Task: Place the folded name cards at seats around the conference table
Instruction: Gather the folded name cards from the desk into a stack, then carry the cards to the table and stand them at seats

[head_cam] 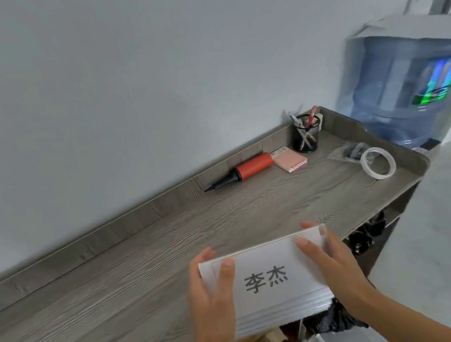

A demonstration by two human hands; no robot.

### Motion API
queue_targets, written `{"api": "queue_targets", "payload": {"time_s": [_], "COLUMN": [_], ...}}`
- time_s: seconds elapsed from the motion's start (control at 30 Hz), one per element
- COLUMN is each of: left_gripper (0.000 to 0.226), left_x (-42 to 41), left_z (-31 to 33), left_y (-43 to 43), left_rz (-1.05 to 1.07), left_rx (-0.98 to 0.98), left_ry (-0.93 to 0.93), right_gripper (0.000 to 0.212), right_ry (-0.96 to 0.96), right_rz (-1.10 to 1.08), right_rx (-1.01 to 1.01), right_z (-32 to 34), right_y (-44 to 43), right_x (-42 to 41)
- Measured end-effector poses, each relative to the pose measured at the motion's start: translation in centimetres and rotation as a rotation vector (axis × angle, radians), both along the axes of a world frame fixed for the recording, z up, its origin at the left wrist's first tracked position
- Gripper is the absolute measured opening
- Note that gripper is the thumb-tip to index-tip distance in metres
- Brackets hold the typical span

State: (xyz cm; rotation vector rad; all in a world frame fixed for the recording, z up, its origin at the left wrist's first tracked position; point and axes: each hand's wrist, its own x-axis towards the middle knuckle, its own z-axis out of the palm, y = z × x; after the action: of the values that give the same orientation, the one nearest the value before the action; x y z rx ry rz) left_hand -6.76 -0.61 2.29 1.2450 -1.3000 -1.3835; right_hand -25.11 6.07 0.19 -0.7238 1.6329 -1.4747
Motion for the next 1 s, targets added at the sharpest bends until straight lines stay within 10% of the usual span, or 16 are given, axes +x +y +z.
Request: {"api": "queue_targets", "payload": {"time_s": [1.0], "left_gripper": [0.022], "left_x": [-43.5], "left_z": [-7.1], "left_y": [49.2], "left_rz": [-1.59], "left_rx": [0.154], "left_ry": [-0.319], "right_gripper": [0.017], "right_ry": [-0.292], "right_rz": [-1.532], "right_rx": [0.104], "right_z": [-4.9], "right_y": [61.6], "right_x": [-16.4]}}
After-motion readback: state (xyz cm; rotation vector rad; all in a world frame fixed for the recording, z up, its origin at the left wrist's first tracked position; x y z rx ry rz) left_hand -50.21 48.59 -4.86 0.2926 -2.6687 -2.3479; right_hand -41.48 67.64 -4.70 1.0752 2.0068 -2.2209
